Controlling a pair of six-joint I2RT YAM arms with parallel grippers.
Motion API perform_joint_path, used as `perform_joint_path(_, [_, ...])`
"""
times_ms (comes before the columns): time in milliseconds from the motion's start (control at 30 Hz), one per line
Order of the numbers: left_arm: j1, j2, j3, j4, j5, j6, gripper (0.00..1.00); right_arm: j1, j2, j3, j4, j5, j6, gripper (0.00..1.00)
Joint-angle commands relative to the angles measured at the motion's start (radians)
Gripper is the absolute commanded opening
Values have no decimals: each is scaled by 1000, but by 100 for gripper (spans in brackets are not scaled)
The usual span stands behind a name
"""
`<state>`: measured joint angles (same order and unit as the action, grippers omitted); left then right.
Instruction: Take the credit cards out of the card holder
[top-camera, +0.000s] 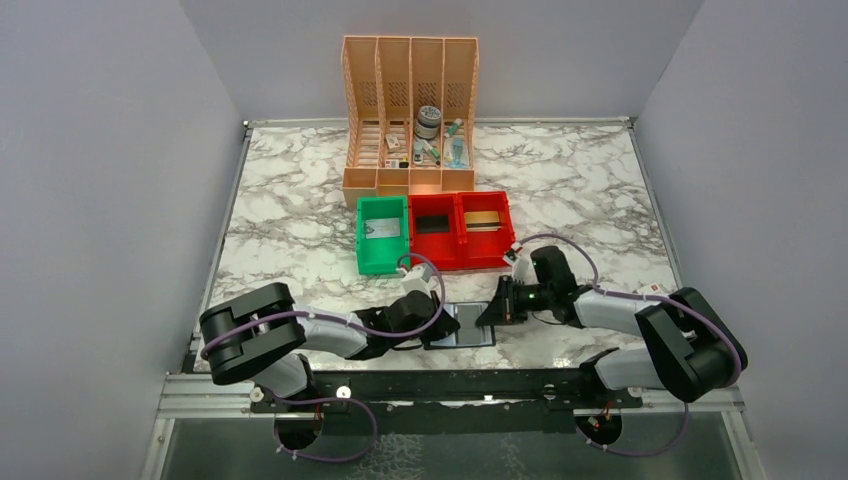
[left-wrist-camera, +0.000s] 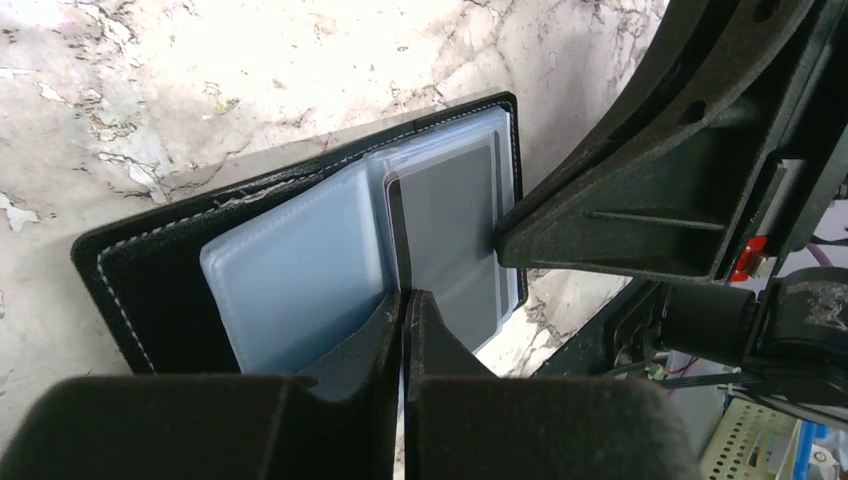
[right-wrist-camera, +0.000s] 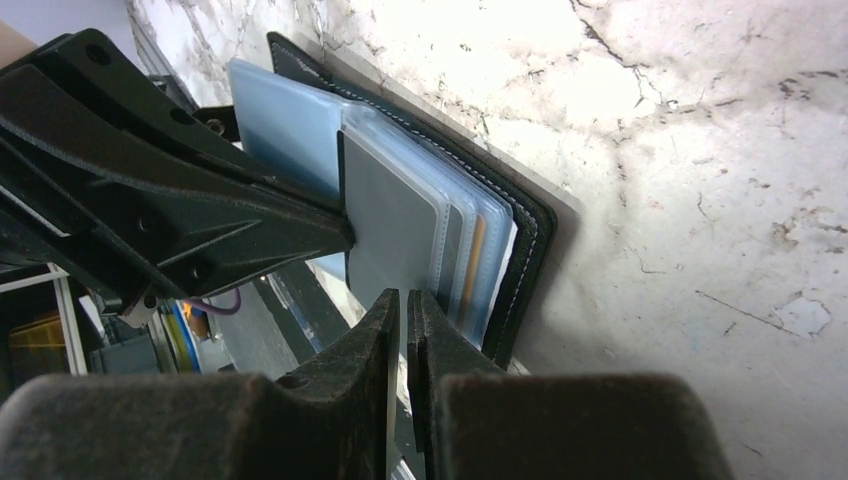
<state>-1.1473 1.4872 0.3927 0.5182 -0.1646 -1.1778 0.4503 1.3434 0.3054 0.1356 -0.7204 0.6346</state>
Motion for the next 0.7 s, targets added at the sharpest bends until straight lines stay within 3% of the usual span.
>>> perform_joint_path(0, [-2, -46, -18, 19, 7, -17, 0, 2, 8, -12, -60, 171, -14, 11])
perform_joint_path(667, [-3, -137, -102, 19, -27, -40, 0, 2, 34, 12, -59, 136, -40, 11])
